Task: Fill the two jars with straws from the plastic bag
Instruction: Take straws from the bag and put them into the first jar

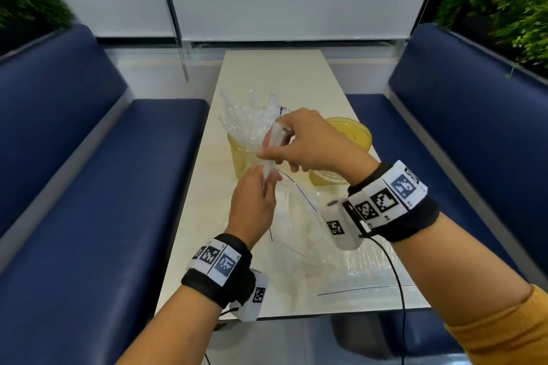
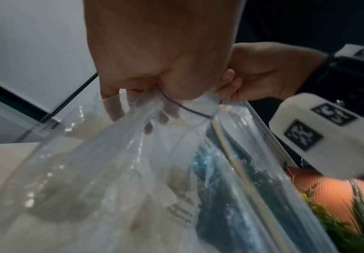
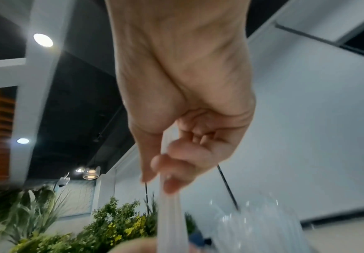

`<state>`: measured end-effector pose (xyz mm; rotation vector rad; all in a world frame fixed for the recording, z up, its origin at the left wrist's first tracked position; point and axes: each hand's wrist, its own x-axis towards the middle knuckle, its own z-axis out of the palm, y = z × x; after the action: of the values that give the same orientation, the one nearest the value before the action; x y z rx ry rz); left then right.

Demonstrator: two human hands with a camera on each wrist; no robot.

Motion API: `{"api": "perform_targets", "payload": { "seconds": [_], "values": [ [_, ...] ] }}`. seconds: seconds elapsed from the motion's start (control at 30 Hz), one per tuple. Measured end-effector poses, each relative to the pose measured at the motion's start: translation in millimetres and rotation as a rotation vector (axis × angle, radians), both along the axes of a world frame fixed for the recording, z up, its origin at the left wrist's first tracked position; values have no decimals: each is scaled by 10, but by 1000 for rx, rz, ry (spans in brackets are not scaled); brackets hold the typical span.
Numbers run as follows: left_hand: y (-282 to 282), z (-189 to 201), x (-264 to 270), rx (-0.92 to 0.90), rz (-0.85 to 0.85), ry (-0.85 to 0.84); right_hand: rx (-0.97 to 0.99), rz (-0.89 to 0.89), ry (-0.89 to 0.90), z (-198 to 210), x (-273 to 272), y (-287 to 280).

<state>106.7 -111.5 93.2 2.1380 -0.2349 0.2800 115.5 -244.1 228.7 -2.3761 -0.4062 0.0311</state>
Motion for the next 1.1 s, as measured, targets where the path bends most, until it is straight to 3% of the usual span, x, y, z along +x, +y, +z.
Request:
{"api": "perform_targets", "payload": {
  "seconds": [0.13, 0.2, 0.43, 0.53, 0.63, 0.73, 0.93, 1.0, 1.1],
  "values": [
    [76, 50, 4, -162, 10, 64, 17, 0, -78, -273, 77, 201],
    [132, 63, -35, -171, 7, 80, -15, 5, -132, -212, 107, 267],
    [372, -104, -62, -135, 52, 119, 180, -15, -440, 856, 559, 137],
    [440, -130, -91, -155, 58, 130, 190, -119, -576, 1027, 921, 128],
    [491, -108, -109, -176, 52, 138, 59, -228, -549, 824, 1380, 213],
    [520, -62, -99, -184, 28, 145, -89, -250, -391, 374, 1712, 317],
    [527, 2, -37, -131, 3, 128, -232, -243, -99, -547, 1809, 391],
    [531, 18, -25, -125, -3, 124, -247, -259, -69, -677, 1802, 356],
    [538, 22, -26, -126, -4, 124, -147, -276, -159, -608, 1769, 312]
  ]
}}
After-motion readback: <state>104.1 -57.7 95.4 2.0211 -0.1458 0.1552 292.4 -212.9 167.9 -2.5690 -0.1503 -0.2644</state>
